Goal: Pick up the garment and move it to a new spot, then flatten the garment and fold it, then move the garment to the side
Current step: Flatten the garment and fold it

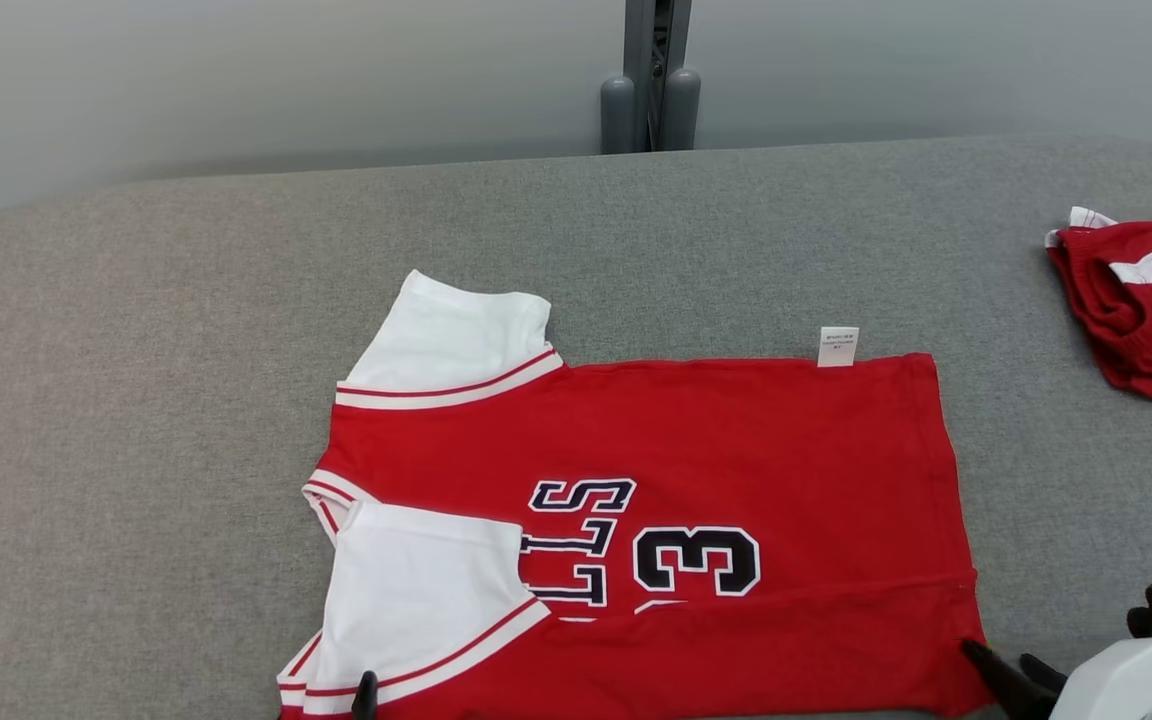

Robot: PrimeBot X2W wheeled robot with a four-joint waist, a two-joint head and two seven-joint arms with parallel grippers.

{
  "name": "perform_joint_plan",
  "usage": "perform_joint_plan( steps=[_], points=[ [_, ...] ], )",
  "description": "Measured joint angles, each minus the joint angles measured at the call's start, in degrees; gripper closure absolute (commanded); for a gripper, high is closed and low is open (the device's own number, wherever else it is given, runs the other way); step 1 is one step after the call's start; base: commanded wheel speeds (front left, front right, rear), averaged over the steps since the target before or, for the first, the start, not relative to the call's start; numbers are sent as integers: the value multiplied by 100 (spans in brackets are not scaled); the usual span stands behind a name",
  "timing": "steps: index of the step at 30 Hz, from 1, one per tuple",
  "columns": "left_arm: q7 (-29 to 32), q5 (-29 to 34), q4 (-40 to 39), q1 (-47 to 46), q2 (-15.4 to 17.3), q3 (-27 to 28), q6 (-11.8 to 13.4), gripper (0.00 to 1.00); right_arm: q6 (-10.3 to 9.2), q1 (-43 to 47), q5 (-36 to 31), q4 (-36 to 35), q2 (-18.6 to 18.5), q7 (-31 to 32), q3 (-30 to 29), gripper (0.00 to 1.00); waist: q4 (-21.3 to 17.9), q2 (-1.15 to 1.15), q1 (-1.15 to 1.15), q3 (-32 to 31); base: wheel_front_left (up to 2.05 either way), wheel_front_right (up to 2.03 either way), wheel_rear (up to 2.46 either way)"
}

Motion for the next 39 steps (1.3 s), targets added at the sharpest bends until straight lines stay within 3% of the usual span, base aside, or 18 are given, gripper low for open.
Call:
perform_joint_plan(
  steps=[8,12,18,24,26,30,39],
  points=[
    [-37,-111,-169,198,71,280,234,0,0,-341,-530,-60,2,-277,-538,0,-3,0,0,21,0,0,0],
    [-153,-60,-296,165,257,485,361,0,0,-654,-814,-135,0,-643,-688,0,21,0,0,31,0,0,0],
    [-594,616,-491,-374,794,686,567,0,0,-1062,-1631,-159,-403,-1561,-464,0,32,0,0,57,0,0,0],
    [-804,1055,-543,-1143,887,712,620,0,0,-1614,-1911,-62,-488,-2717,2,0,-26,0,0,127,0,0,0],
    [-853,1210,-470,-1510,839,671,550,0,0,-1846,-2026,-3,-586,-3303,359,0,-95,0,0,191,0,0,0],
    [-869,1317,-341,-1921,628,575,381,0,0,-2079,-2051,200,-480,-4005,541,0,-199,0,0,257,0,0,0],
    [-878,1464,180,-2194,-155,566,-51,0,0,-2179,-2295,1165,-158,-4876,922,0,-374,0,0,306,0,0,0]
  ],
)
